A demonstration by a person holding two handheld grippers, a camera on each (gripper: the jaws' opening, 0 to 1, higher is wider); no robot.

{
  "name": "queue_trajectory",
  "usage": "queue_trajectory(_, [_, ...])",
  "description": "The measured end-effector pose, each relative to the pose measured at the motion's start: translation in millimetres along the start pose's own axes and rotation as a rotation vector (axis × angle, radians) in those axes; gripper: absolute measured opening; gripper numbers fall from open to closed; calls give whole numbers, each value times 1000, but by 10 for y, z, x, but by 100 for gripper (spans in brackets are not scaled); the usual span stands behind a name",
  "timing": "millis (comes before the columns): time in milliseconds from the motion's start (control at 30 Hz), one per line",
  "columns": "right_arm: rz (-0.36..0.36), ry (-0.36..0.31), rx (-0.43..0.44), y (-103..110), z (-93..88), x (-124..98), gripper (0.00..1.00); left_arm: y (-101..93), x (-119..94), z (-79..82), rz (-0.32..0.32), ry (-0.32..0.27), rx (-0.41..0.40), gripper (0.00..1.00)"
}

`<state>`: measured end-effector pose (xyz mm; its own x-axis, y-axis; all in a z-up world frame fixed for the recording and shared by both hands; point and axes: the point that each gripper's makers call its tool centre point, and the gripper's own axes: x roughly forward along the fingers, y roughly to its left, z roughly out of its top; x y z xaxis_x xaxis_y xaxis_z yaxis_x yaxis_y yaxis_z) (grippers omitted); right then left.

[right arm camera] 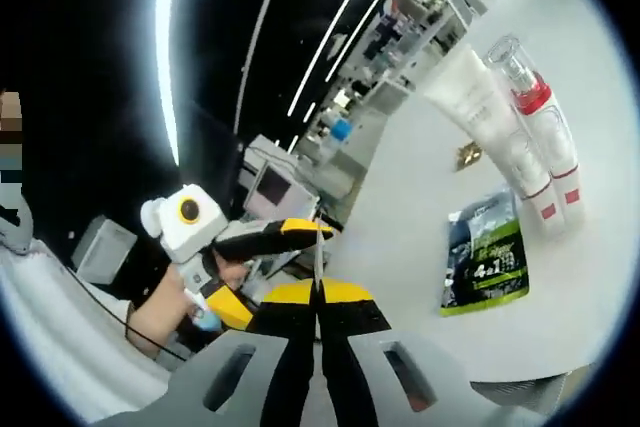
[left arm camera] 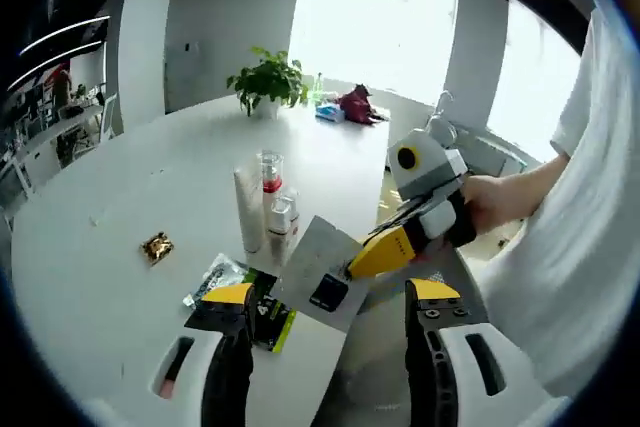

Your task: Arrange the skincare products in the storage area until every visible bottle or jar stands upright without overlapping.

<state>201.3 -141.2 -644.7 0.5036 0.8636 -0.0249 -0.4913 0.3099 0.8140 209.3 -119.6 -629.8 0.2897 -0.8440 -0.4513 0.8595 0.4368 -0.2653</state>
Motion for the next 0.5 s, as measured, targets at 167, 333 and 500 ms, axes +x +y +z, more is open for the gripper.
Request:
queue_trajectory(167, [109,-83,82,201,116,-26,1,-46,-158,146,-67,-179,-219,54])
queue_trajectory(333, [156,-154,151,322,193,-5,1,-126,-271,249,-129,-336,-385,41])
queue_trajectory(500, [181,-180,181,387,212,44,1,-167,-267,145,-127,-366,-490,29])
